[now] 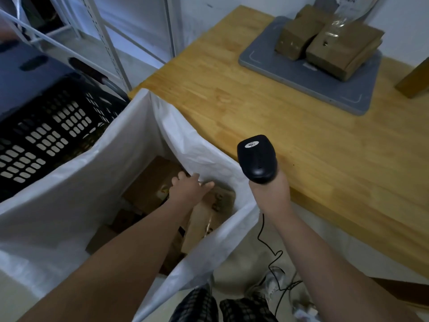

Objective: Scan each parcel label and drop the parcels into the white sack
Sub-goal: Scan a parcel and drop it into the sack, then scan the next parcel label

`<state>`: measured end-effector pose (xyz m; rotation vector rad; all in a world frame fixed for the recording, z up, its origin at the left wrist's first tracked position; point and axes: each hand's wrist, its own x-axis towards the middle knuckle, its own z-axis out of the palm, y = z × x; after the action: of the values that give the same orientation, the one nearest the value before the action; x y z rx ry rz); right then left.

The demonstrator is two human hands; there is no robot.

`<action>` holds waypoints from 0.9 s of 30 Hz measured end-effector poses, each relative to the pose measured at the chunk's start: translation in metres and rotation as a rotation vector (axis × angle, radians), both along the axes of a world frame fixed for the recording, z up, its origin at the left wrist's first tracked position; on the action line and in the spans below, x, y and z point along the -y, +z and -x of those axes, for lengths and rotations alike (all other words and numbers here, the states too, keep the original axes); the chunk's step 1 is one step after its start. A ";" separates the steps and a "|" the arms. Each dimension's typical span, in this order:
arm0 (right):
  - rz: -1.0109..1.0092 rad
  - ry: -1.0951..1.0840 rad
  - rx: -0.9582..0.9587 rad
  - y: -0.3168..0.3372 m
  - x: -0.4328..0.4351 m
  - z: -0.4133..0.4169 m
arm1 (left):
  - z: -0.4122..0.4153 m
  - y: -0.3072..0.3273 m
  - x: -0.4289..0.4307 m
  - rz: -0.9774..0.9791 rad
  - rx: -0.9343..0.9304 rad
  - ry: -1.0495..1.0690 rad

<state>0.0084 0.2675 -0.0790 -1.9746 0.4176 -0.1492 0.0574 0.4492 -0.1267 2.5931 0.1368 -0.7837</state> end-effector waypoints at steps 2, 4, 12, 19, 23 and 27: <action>0.024 -0.008 -0.045 -0.006 0.006 -0.004 | -0.004 0.011 -0.004 -0.013 0.171 -0.053; 0.037 -0.011 -0.120 -0.011 0.013 -0.007 | -0.008 0.025 -0.006 -0.038 0.282 -0.118; 0.072 -0.130 -0.133 0.033 0.090 -0.031 | -0.044 0.086 0.049 0.001 0.484 -0.313; 0.116 -0.315 -0.051 0.093 0.206 -0.054 | -0.097 0.135 0.169 0.097 0.580 -0.461; 0.175 -0.403 -0.083 0.111 0.291 -0.067 | -0.131 0.150 0.264 0.153 0.605 -0.556; 0.306 -0.491 -0.091 0.129 0.385 -0.093 | -0.166 0.162 0.377 0.171 0.571 -0.677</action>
<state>0.1012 -0.1173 0.0505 -2.1455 0.9852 -0.4579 0.2232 0.0719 0.0356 2.5775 -0.9645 -0.1966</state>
